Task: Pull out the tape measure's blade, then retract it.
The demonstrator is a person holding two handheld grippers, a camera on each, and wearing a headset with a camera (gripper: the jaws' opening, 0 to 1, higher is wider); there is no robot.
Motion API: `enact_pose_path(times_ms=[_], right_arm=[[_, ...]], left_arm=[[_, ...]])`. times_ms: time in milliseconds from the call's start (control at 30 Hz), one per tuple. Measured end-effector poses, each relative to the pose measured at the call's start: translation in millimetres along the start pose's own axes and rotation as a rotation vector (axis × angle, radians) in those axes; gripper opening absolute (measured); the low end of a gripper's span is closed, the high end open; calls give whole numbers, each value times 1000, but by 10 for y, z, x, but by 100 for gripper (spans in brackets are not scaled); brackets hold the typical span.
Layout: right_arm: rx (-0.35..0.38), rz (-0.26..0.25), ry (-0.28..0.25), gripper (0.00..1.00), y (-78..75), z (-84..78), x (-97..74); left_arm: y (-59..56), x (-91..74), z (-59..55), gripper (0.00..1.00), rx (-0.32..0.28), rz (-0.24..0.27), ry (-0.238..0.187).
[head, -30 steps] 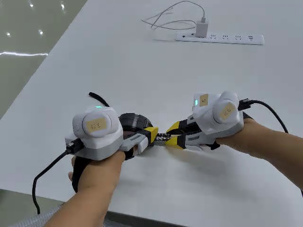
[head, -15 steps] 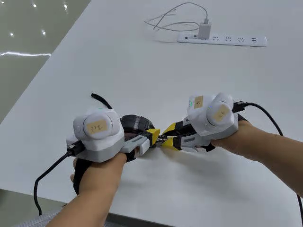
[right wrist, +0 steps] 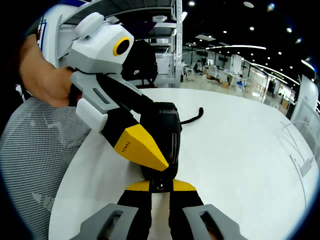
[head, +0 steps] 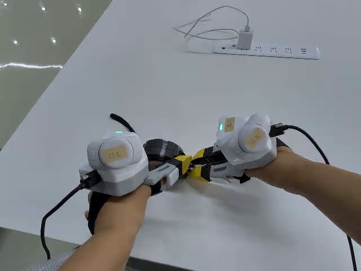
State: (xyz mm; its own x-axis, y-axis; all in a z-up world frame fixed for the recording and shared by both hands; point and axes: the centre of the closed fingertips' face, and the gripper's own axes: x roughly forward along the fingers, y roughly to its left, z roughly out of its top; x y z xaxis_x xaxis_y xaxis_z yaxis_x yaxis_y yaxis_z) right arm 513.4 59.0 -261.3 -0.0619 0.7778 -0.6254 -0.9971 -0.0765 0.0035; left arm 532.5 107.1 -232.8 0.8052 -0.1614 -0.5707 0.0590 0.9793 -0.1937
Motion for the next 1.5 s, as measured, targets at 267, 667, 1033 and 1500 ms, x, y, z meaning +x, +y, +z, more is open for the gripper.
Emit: enact_pose_path(times_ms=[267,667,1033,1500], right_arm=[[9,-4,-8,9,3,0,1],[23,-9,-8,10,3,-2,4],[13,-18,2,11,4,0,4],[73,-76,17,18,-54,-94,-152]], left_arm=[[-3,-4,5,57,-2,0,-5],[0,-4,10,58,2,3,-12],[-4,-9,17,60,-4,-7,-17],[-73,-30,57,68,14,-54,-25]])
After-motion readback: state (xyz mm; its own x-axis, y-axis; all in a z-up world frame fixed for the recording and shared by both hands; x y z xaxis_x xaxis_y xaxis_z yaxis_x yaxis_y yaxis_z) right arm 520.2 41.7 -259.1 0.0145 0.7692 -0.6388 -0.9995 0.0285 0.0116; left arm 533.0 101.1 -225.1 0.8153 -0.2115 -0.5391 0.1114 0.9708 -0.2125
